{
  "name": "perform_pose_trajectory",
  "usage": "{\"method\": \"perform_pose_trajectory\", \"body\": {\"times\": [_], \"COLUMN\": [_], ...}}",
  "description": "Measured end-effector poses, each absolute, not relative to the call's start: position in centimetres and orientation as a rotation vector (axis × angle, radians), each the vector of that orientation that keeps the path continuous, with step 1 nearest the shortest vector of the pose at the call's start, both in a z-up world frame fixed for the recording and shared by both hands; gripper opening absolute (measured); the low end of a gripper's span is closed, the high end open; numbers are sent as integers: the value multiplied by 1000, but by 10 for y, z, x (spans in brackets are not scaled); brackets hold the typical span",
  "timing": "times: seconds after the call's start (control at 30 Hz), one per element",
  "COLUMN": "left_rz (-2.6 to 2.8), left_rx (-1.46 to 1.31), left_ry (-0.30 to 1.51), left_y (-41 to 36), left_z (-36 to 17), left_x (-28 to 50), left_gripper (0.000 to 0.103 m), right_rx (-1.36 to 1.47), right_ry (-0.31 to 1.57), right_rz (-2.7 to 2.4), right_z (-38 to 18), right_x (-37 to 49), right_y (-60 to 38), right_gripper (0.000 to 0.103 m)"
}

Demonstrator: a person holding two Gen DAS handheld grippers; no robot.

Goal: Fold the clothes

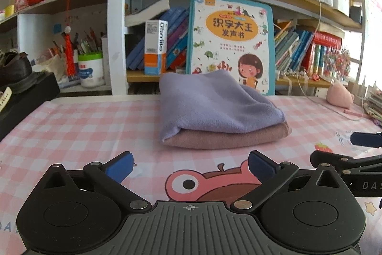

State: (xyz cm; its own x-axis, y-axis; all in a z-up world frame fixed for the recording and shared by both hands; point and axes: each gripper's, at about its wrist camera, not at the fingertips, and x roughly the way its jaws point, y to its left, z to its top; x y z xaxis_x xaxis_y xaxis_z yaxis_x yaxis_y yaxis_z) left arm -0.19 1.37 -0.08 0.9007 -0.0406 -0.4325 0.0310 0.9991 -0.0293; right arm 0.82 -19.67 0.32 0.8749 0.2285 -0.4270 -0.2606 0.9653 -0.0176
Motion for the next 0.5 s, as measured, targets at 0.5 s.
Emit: {"method": "perform_pose_trajectory", "body": {"times": [0.5], "left_rz": [-39], "left_rx": [27], "left_ry": [475], "left_y": [6], "left_z": [-2], "left_x": [2], "left_gripper": [103], "right_rx": [-99], "right_ry": [427], "right_rz": [238], "right_z": [3], "right_x": [7], "right_y": [-193], "right_gripper": [102]}}
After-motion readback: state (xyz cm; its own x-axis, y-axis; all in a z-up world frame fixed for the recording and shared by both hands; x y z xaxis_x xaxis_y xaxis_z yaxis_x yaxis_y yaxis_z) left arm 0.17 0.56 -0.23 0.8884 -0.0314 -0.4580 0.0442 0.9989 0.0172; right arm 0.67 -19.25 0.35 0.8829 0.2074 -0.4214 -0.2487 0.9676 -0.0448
